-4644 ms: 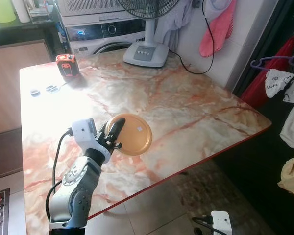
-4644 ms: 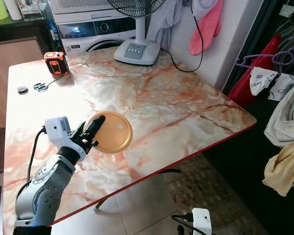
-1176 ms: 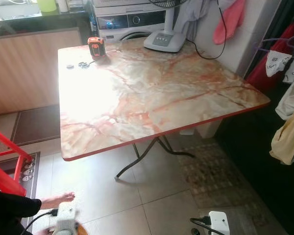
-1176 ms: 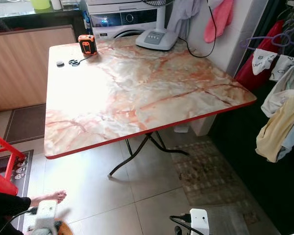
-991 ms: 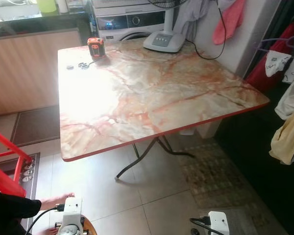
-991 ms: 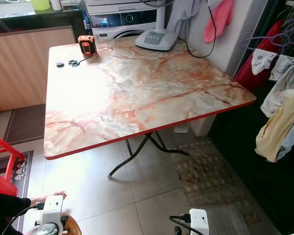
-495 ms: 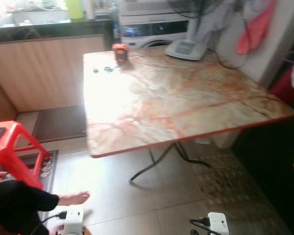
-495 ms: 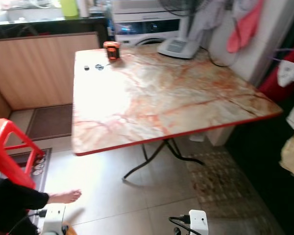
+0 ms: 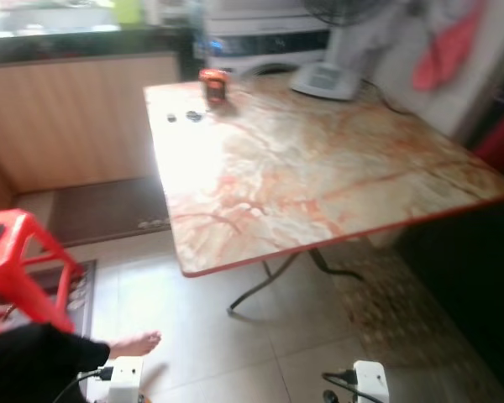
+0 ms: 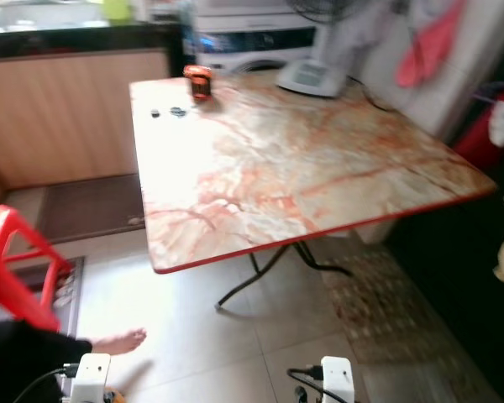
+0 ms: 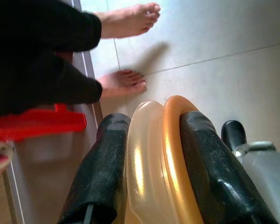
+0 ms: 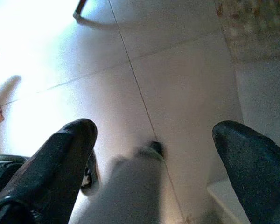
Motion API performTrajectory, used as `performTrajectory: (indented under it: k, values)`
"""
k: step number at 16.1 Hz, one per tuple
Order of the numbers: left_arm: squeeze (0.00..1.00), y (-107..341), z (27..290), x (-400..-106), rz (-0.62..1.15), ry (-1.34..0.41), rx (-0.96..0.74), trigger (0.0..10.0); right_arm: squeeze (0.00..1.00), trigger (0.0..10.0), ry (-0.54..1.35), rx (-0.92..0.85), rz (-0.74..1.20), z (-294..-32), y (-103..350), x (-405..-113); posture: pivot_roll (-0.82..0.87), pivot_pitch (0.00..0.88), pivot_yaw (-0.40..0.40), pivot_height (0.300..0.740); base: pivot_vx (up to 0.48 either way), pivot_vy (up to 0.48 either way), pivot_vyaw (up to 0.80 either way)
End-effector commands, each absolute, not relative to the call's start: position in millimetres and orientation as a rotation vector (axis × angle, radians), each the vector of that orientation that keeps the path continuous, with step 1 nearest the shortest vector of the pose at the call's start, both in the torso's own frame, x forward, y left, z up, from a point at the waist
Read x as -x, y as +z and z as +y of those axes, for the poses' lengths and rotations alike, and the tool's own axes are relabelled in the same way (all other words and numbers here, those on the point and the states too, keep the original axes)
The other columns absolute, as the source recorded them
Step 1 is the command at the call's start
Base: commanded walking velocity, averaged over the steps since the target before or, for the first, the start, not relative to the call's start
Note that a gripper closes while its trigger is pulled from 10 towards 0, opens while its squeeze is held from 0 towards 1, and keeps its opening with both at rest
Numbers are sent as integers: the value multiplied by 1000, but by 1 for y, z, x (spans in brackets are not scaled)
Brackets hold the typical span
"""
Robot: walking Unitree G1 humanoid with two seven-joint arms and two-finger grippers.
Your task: Restocking fridge
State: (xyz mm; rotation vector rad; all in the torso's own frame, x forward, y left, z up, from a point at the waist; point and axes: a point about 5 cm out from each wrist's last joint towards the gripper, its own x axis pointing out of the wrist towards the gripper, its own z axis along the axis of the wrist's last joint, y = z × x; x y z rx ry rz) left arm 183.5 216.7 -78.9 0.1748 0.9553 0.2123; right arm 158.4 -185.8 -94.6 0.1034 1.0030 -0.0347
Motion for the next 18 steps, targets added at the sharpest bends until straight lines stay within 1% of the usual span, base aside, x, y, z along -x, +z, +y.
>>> performTrajectory:
  k: [1, 3, 6, 18]
  values:
    - [0, -81, 215, -180, 968, 209, -165, 10000, 0, 10000, -51, -103, 1006, -190, -95, -157, -116, 0, -4, 740, 0, 368, 0]
    - [0, -82, 214, -179, 973, 207, -162, 10000, 0, 10000, -50, -99, 1007, -190, -95, -157, -116, 0, -6, 740, 0, 369, 0]
    - [0, -83, 212, -178, 983, 188, -165, 10000, 0, 10000, -53, -99, 1008, -191, -95, -157, -113, 4, -9, 740, 0, 0, 0]
    - [0, -84, 209, -178, 983, 142, -139, 10000, 0, 10000, -47, -109, 1018, -186, -95, -157, -105, 12, 0, 740, 0, 0, -776]
